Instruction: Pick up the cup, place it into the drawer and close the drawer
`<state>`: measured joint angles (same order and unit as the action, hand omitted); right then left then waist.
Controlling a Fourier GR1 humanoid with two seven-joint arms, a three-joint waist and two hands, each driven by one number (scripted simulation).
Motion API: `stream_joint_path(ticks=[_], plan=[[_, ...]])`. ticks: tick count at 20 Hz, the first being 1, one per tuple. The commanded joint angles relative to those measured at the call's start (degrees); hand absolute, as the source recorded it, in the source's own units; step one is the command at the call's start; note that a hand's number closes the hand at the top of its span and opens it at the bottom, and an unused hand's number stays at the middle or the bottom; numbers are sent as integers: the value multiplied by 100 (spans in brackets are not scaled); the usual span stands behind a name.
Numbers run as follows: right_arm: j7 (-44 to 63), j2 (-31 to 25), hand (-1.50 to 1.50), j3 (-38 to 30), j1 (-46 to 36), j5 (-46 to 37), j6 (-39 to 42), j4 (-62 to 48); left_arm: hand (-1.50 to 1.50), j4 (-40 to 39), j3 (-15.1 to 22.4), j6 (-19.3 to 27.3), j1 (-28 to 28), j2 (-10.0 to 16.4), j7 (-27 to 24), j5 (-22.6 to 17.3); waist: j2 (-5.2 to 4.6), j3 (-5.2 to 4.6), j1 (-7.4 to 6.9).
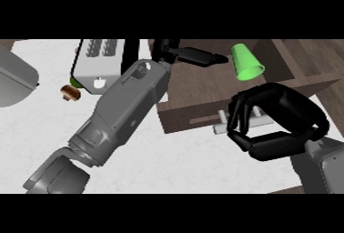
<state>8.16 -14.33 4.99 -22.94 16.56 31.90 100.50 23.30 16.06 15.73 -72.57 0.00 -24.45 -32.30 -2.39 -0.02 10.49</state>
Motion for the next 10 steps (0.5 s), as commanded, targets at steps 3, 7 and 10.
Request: stream_joint_path(ticks=[3,7,10], plan=[[430,-727,-150,526,241,-669,641,126,-150,9,-20,175,102,0,-380,-393,127,1,-391],[-28,-890,-150,732,472,-2196,286,315,-150,-132,-105,256,183,0,-563,-444,146,10,-627],[-115,-740,-150,1074,741,-2935,-119,40,-150,-59,-163,32,176,0,-645,-602,161,8,-768]])
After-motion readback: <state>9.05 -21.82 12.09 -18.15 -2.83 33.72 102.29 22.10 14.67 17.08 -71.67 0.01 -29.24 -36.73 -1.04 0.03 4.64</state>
